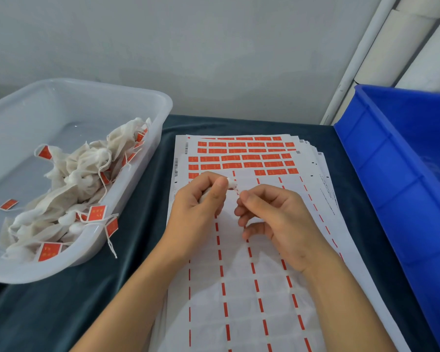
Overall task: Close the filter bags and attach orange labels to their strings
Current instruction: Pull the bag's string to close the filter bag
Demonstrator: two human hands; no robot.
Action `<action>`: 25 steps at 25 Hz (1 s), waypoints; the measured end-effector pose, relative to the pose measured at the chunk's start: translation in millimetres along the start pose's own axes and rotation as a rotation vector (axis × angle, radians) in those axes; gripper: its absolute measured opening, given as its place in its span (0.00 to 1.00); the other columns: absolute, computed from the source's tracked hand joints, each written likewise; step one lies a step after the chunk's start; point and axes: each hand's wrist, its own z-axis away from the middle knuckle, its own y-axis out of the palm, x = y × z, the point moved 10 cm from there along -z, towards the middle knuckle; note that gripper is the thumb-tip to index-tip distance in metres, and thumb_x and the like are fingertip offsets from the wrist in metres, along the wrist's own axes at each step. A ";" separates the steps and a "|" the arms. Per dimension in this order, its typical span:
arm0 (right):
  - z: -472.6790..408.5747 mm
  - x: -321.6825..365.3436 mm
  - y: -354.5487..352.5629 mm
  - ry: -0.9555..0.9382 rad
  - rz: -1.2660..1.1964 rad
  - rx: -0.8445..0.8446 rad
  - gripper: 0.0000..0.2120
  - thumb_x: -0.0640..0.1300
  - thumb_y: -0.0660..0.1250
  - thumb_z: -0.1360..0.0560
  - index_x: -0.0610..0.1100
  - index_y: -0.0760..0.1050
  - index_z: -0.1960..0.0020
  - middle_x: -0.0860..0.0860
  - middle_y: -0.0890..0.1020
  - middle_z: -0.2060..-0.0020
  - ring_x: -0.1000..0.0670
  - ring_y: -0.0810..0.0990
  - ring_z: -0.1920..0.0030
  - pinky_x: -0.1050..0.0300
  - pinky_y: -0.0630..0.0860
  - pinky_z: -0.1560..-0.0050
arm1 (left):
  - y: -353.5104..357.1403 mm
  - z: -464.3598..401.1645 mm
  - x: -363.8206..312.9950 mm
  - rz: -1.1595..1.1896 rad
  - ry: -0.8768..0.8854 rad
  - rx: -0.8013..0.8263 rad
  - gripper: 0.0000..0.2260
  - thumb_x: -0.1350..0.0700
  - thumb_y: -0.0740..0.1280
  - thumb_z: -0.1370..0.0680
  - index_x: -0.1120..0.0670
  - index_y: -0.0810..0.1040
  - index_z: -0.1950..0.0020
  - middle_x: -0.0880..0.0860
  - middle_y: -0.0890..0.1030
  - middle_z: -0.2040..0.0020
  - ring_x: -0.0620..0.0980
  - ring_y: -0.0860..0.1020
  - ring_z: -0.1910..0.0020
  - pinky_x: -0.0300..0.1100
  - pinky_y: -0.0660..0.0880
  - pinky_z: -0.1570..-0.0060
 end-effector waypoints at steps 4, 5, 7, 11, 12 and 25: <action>6.2 -3.2 7.6 0.039 0.165 0.199 0.05 0.41 0.72 0.20 0.43 0.84 0.55 0.43 0.85 0.60 0.44 0.84 0.61 0.51 0.83 0.59 | -3.6 -0.4 3.8 0.050 -0.035 -0.043 0.17 0.42 0.62 0.20 0.54 0.82 0.51 0.47 0.76 0.67 0.44 0.73 0.66 0.37 0.76 0.59; 8.1 -6.5 10.2 0.066 0.195 0.245 0.05 0.41 0.72 0.21 0.43 0.83 0.56 0.42 0.84 0.61 0.42 0.84 0.62 0.50 0.83 0.58 | -4.0 -0.2 3.6 0.051 -0.038 -0.045 0.16 0.42 0.62 0.20 0.54 0.82 0.51 0.48 0.75 0.67 0.44 0.73 0.66 0.37 0.76 0.59; 7.8 -8.2 9.2 0.079 0.202 0.232 0.04 0.42 0.69 0.23 0.45 0.83 0.54 0.45 0.84 0.59 0.42 0.84 0.60 0.49 0.84 0.58 | -3.1 -0.2 3.5 0.043 -0.033 -0.039 0.16 0.43 0.62 0.19 0.55 0.82 0.51 0.48 0.76 0.67 0.44 0.73 0.66 0.37 0.76 0.58; 0.9 1.7 7.1 -0.044 0.163 0.023 0.08 0.50 0.69 0.21 0.49 0.82 0.46 0.53 0.85 0.55 0.49 0.84 0.53 0.52 0.84 0.62 | 1.3 -0.4 4.2 0.004 -0.026 -0.013 0.14 0.49 0.62 0.15 0.56 0.81 0.53 0.46 0.78 0.65 0.43 0.76 0.63 0.37 0.77 0.57; 0.9 2.9 9.3 -0.083 0.201 -0.016 0.06 0.51 0.70 0.20 0.51 0.82 0.46 0.55 0.85 0.55 0.51 0.84 0.53 0.55 0.83 0.64 | 2.5 0.0 4.7 -0.009 -0.021 -0.009 0.14 0.50 0.62 0.15 0.55 0.81 0.54 0.46 0.79 0.64 0.43 0.77 0.62 0.37 0.78 0.56; 3.2 17.7 7.7 -0.218 0.325 -0.086 0.07 0.43 0.68 0.18 0.52 0.82 0.52 0.57 0.83 0.63 0.50 0.84 0.65 0.56 0.84 0.62 | 1.8 -1.0 0.7 -0.052 0.053 -0.004 0.08 0.49 0.65 0.16 0.44 0.84 0.46 0.39 0.85 0.53 0.38 0.82 0.52 0.28 0.76 0.52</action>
